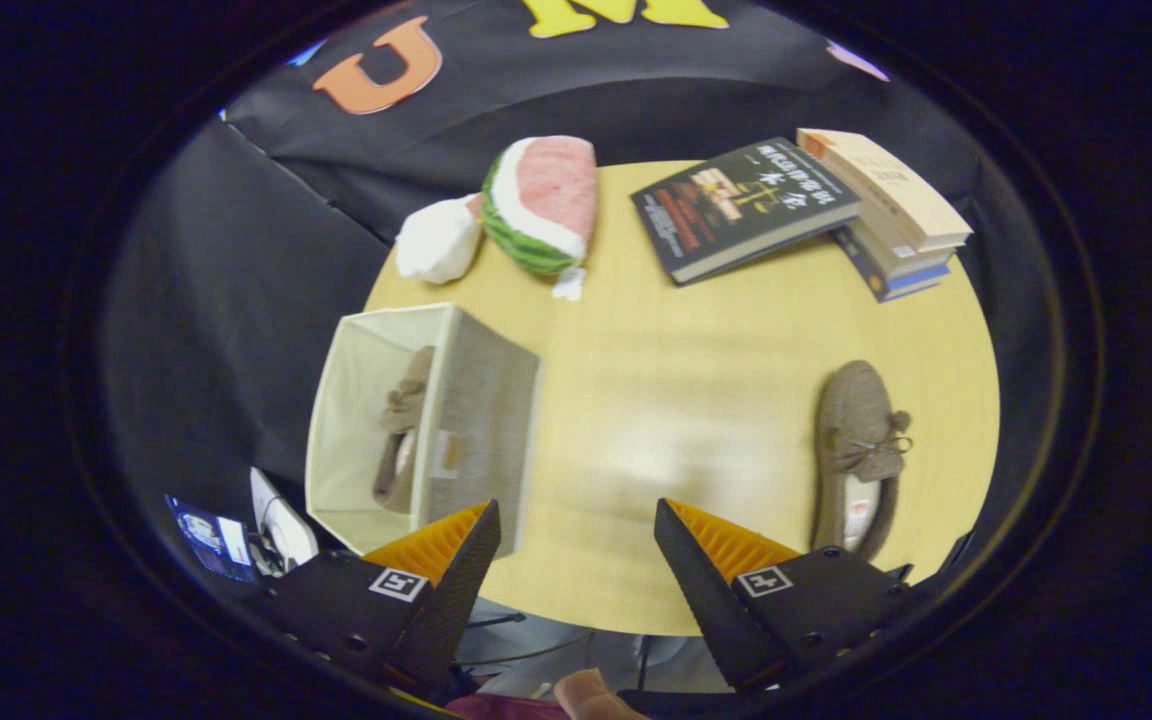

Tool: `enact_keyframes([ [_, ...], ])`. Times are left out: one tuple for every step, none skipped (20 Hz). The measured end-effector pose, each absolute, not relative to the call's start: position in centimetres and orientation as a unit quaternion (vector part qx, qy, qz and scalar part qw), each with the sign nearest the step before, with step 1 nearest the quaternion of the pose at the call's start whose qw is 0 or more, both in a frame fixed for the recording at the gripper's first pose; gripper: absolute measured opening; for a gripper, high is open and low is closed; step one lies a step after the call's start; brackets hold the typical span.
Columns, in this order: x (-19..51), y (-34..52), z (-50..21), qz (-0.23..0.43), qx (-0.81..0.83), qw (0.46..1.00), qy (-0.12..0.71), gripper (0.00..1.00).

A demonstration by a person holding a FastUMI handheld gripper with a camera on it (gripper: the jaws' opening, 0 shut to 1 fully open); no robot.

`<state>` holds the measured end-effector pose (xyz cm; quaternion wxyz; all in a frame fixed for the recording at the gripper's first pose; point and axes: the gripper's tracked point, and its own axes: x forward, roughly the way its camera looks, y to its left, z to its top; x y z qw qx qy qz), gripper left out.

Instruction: Open the storage box then place both shoes into the box .Put the left shoe in first, then the right shoe, with the right side of both shoes facing outward in a uniform manner.

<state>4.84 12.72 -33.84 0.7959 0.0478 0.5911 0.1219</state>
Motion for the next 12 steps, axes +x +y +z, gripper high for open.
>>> enact_keyframes([
  [5.3,9.9,-34.6,0.103,0.038,0.799,0.591,0.96],
  [5.9,7.5,-35.3,0.089,0.027,0.803,0.589,0.96],
  [6.1,5.3,-36.1,0.076,0.013,0.803,0.591,0.96],
  [6.2,2.9,-37.0,0.063,-0.006,0.801,0.596,0.96],
  [6.1,0.5,-37.9,0.049,-0.027,0.795,0.604,0.96],
  [6.1,-1.6,-38.7,0.038,-0.042,0.791,0.609,0.96],
  [6.1,-3.8,-39.5,0.026,-0.053,0.787,0.614,0.96],
  [6.3,-5.7,-40.3,0.011,-0.062,0.786,0.615,0.96],
  [6.4,-7.6,-41.1,-0.002,-0.072,0.784,0.616,0.96],
  [6.5,-9.1,-41.8,-0.013,-0.078,0.782,0.619,0.96],
  [6.3,-10.4,-42.6,-0.023,-0.080,0.777,0.624,0.96],
  [6.3,-11.4,-43.2,-0.031,-0.079,0.772,0.630,0.96],
])
